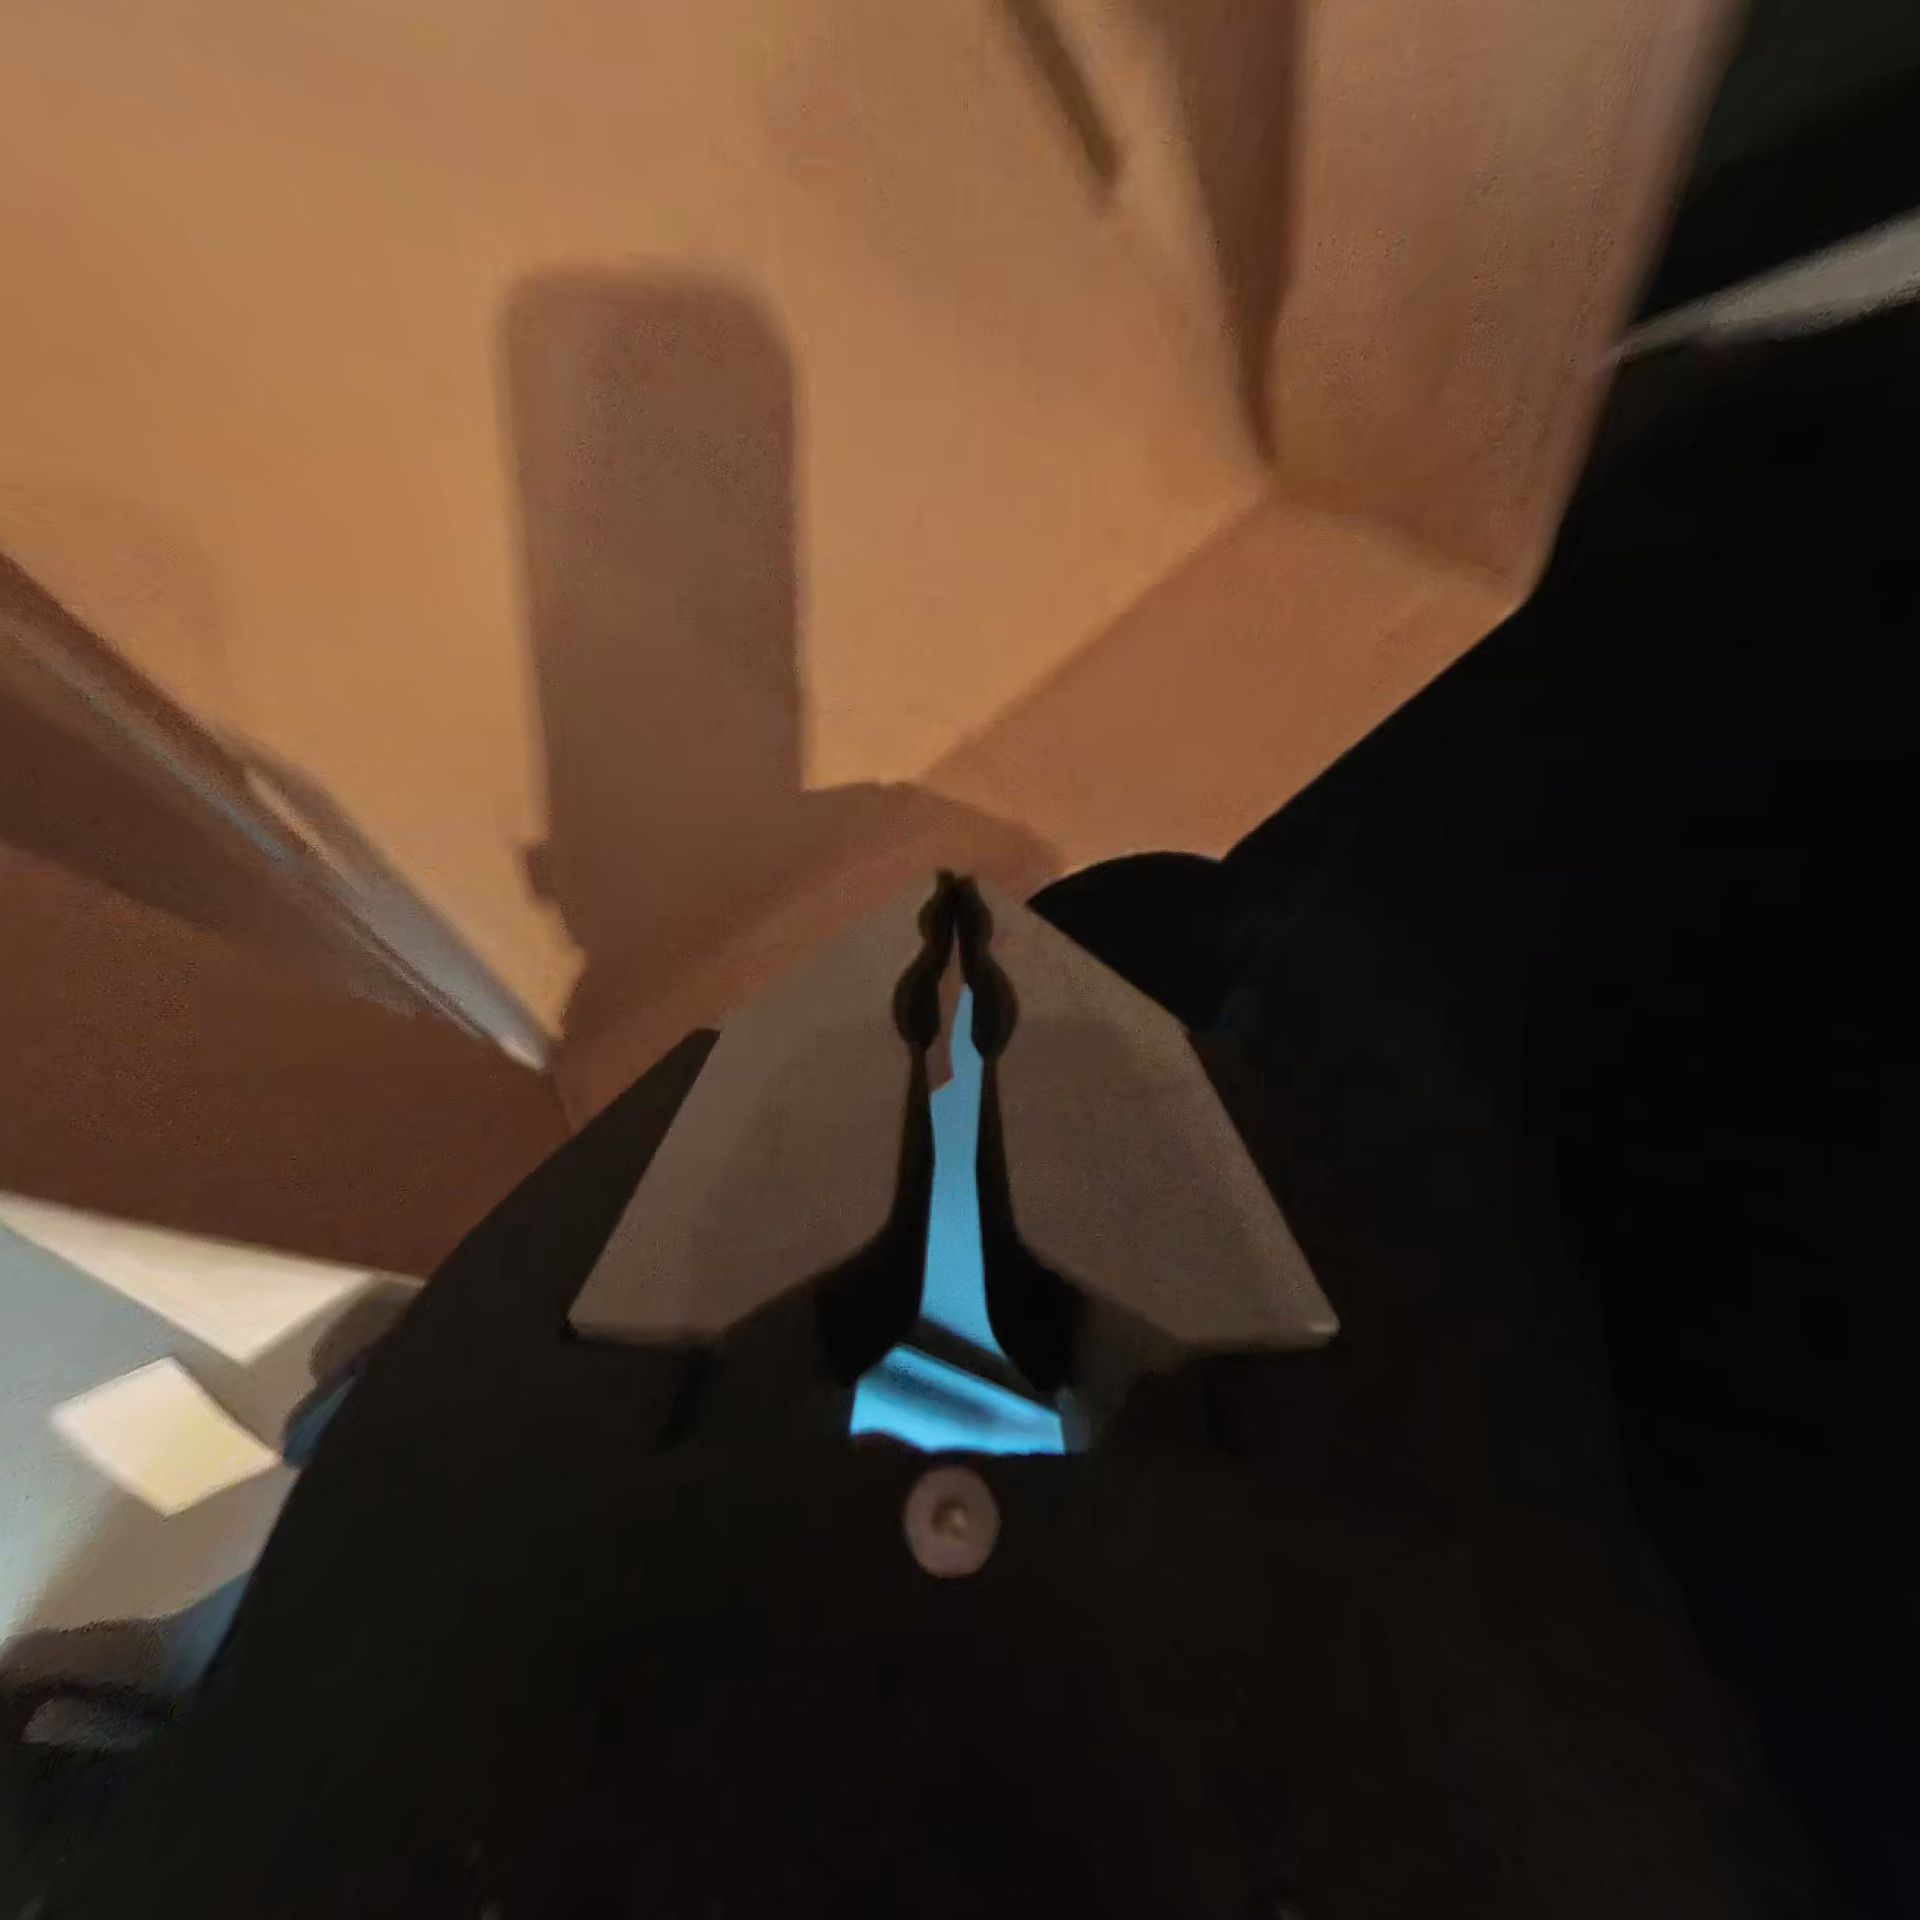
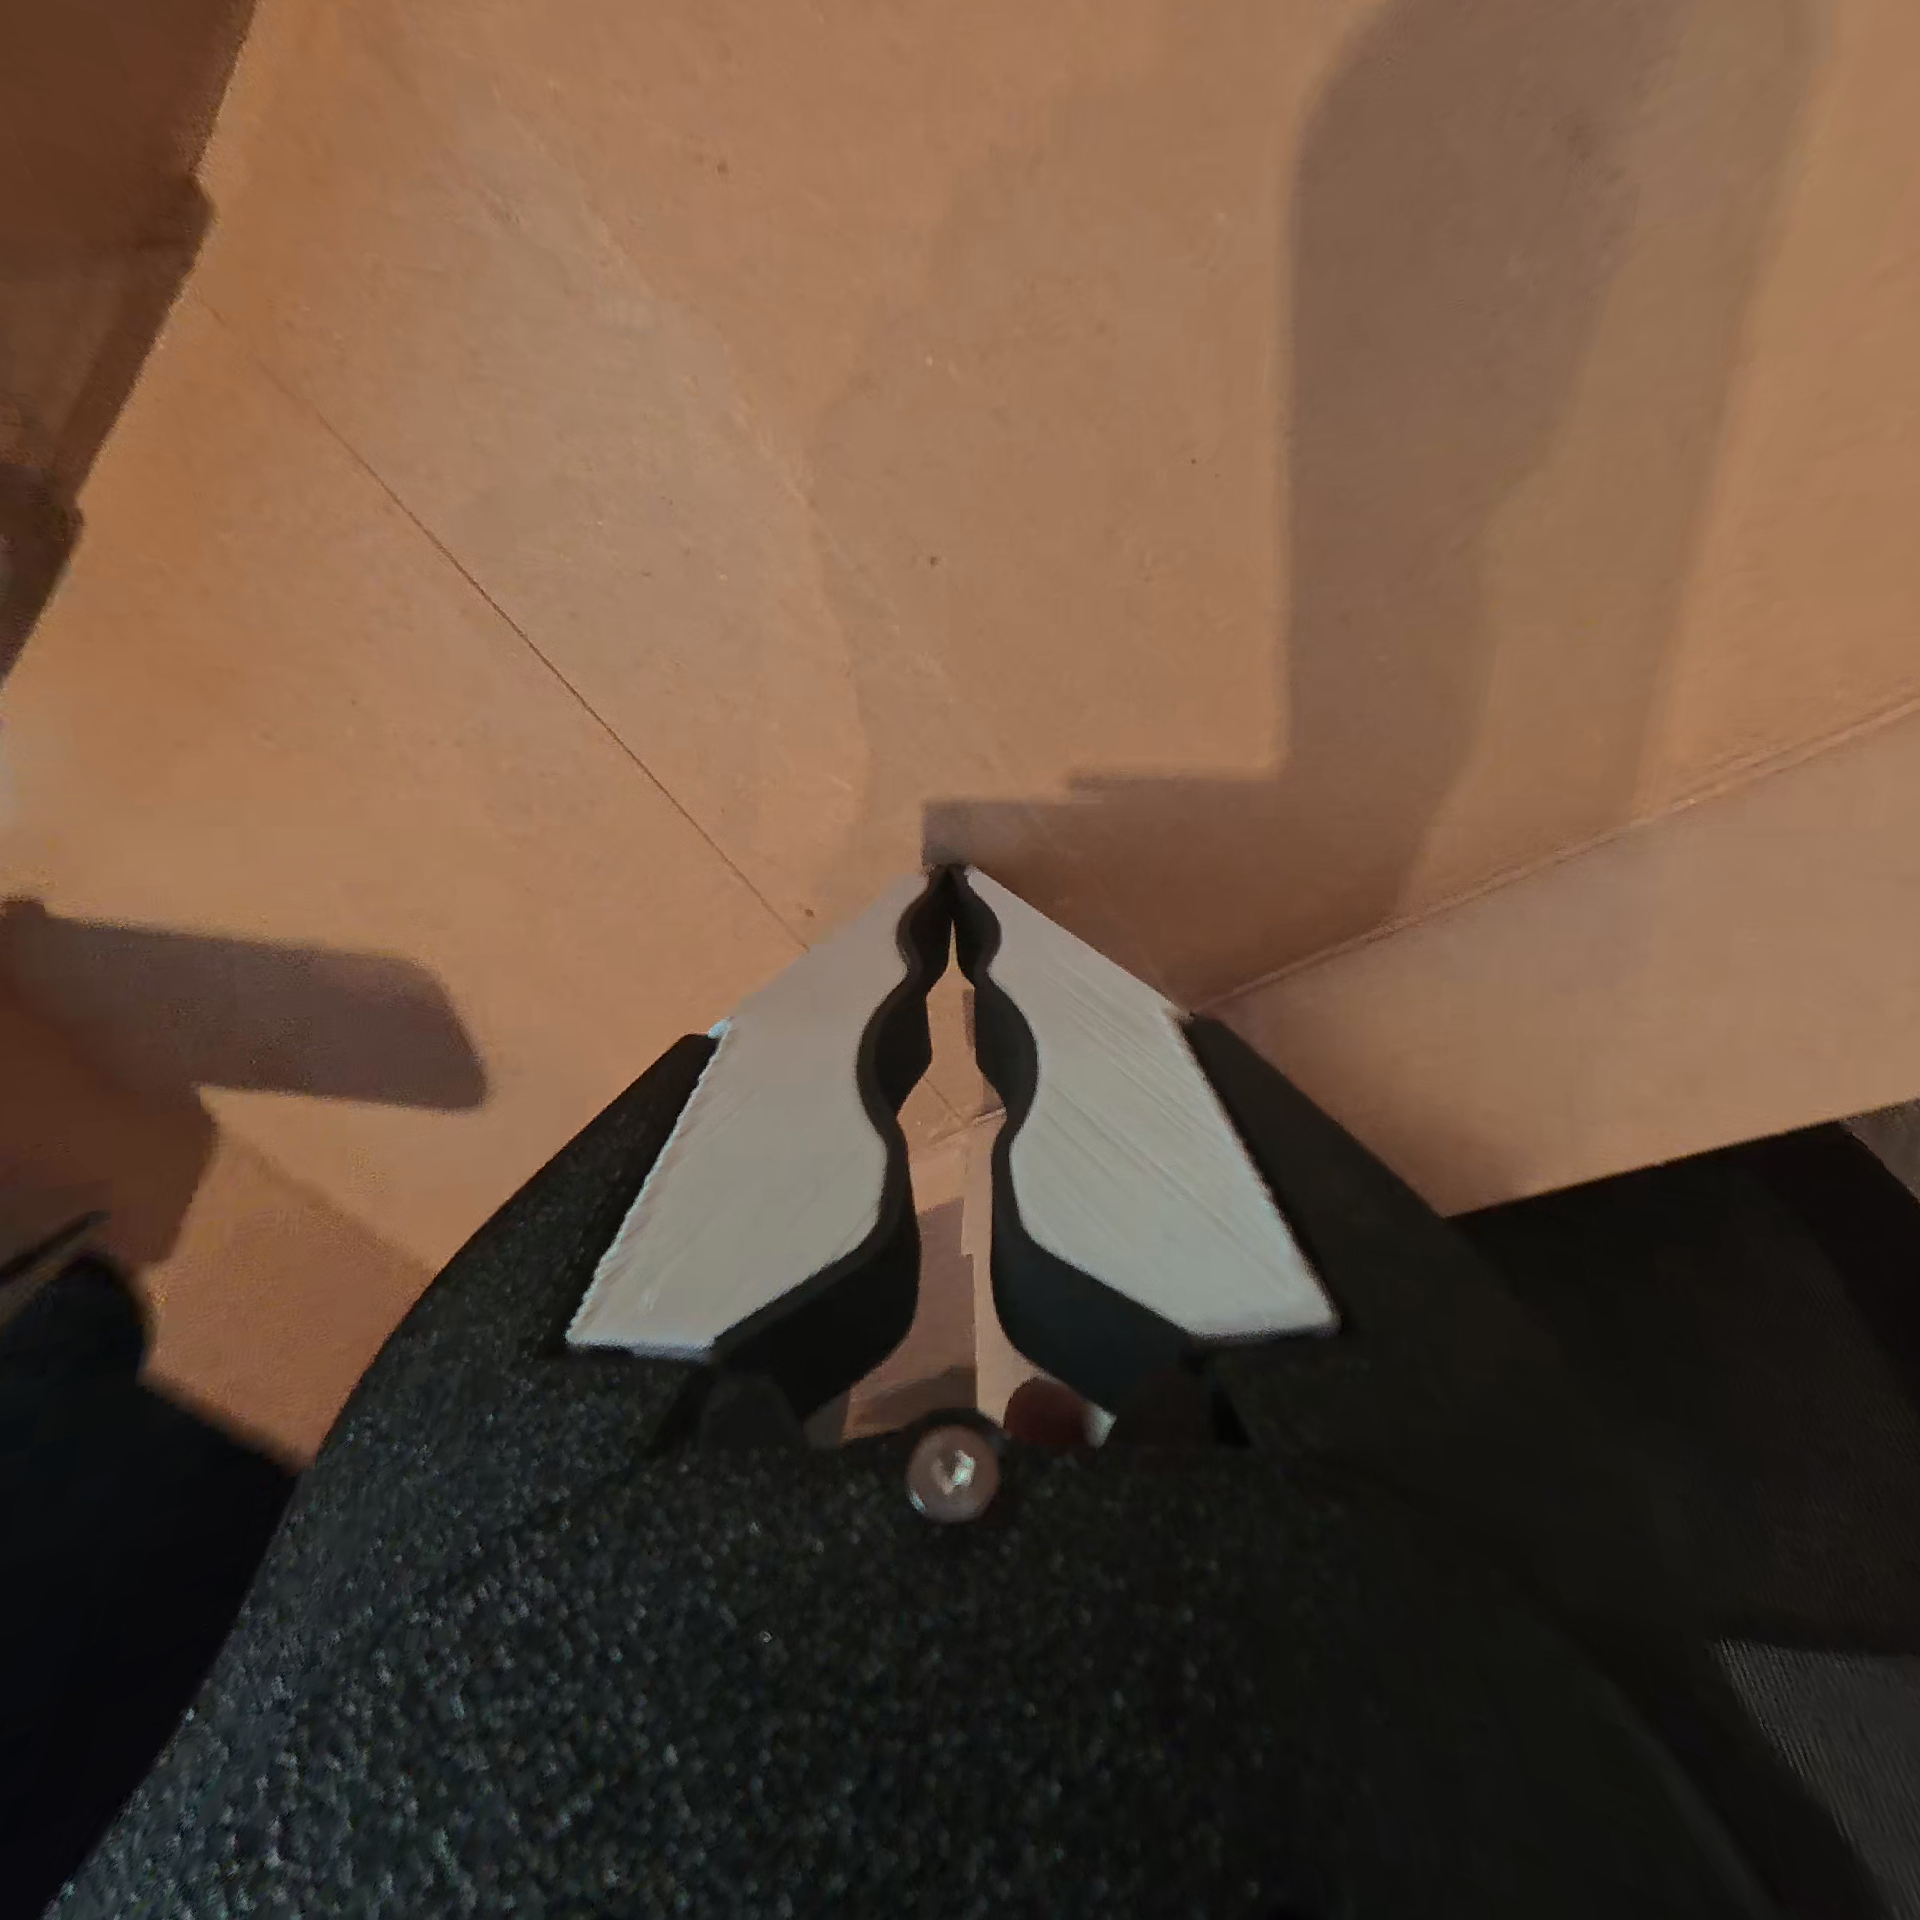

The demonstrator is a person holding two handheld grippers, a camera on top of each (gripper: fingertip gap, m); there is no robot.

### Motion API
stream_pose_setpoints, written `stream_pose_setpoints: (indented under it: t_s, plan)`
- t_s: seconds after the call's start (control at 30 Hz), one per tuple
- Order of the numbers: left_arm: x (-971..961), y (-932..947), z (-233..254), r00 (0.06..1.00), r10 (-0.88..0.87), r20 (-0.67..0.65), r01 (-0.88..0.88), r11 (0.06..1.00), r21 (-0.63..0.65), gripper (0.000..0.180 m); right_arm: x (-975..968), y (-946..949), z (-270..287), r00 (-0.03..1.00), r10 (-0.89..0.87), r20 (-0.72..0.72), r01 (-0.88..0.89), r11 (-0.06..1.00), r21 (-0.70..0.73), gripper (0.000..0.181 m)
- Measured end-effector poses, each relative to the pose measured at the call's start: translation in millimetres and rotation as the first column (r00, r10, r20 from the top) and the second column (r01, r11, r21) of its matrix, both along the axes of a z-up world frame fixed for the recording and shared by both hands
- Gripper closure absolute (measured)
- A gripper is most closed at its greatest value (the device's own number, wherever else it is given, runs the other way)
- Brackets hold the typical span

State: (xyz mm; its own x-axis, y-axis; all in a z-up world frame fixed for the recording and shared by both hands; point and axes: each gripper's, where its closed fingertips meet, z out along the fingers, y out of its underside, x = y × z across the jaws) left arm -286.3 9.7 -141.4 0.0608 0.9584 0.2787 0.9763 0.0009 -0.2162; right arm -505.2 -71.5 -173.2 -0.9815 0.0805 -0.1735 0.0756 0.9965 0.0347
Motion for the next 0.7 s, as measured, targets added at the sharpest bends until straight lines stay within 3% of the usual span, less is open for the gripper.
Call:
stream_pose_setpoints:
  t_s: [0.2,0.43,0.7]
  plan:
    - [16.1,-4.0,-37.1,0.997,0.054,0.050,-0.051,0.998,-0.046,0.180,-7.7,6.0,-1.0,0.996,-0.080,0.029,0.080,0.997,-0.016,0.181]
    - [13.4,-10.7,-35.6,0.984,0.176,0.015,-0.177,0.984,0.038,0.180,-9.5,4.5,-2.6,0.977,-0.171,0.128,0.176,0.984,-0.026,0.181]
    - [13.3,-14.0,-34.6,0.982,0.178,0.066,-0.177,0.984,-0.015,0.180,-15.5,-7.3,24.6,0.995,-0.073,0.062,0.082,0.984,-0.160,0.181]
